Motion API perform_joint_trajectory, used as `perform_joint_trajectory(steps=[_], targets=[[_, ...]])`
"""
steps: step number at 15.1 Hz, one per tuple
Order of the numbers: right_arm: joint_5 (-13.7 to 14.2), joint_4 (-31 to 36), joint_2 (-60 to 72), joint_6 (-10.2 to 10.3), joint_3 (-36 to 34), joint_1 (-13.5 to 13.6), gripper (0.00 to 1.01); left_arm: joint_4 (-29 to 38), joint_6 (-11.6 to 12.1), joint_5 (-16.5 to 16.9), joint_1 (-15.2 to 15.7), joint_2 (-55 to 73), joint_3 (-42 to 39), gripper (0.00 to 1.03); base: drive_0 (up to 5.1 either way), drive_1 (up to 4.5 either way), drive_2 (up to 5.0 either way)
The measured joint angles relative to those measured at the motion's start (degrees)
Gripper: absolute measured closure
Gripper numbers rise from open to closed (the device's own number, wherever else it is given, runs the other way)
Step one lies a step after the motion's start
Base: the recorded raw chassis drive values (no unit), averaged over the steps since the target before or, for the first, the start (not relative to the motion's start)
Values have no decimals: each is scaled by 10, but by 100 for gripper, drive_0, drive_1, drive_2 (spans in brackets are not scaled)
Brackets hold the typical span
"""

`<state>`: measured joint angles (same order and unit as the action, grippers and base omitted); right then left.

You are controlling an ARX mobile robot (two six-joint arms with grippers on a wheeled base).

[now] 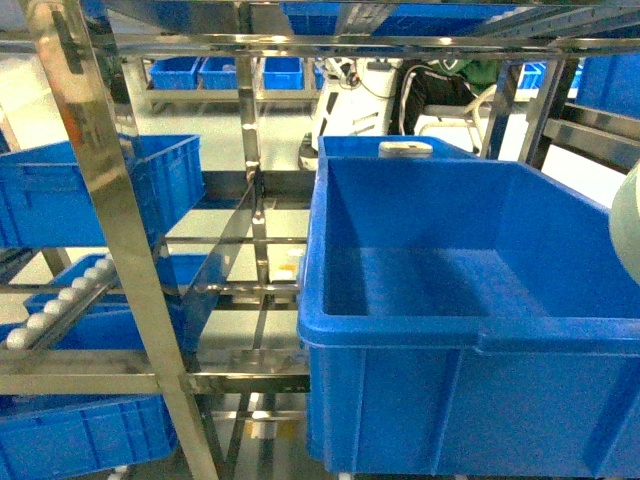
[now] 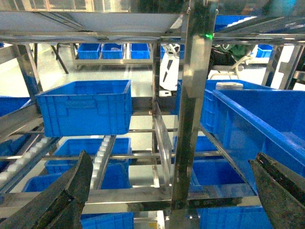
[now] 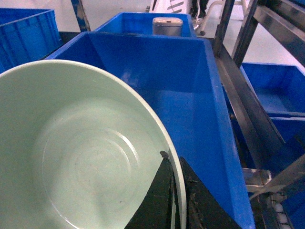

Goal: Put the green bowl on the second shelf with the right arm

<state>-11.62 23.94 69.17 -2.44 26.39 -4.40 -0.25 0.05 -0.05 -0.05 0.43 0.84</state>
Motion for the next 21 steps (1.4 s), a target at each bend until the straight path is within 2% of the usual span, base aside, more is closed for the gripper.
perform_joint_trajectory(steps=[3, 7, 10, 15, 18, 21], targets=[[-2, 45, 121, -5, 56, -2, 99, 0, 0, 0, 0, 0, 0, 5, 0, 0, 0], [-4, 48, 284, -8, 171, -9, 99, 0, 0, 0, 0, 0, 0, 5, 0, 0, 0], [-2, 1, 393, -15, 285, -4, 99, 0, 0, 0, 0, 0, 0, 5, 0, 0, 0], [-15, -111, 540, -20, 501, 45, 99, 0, 0, 0, 0, 0, 0, 5, 0, 0, 0], [-20, -156, 608, -41, 575, 60, 99, 0, 0, 0, 0, 0, 0, 5, 0, 0, 0], [-21, -187, 652, -44, 615, 55, 99, 0, 0, 0, 0, 0, 0, 5, 0, 0, 0]])
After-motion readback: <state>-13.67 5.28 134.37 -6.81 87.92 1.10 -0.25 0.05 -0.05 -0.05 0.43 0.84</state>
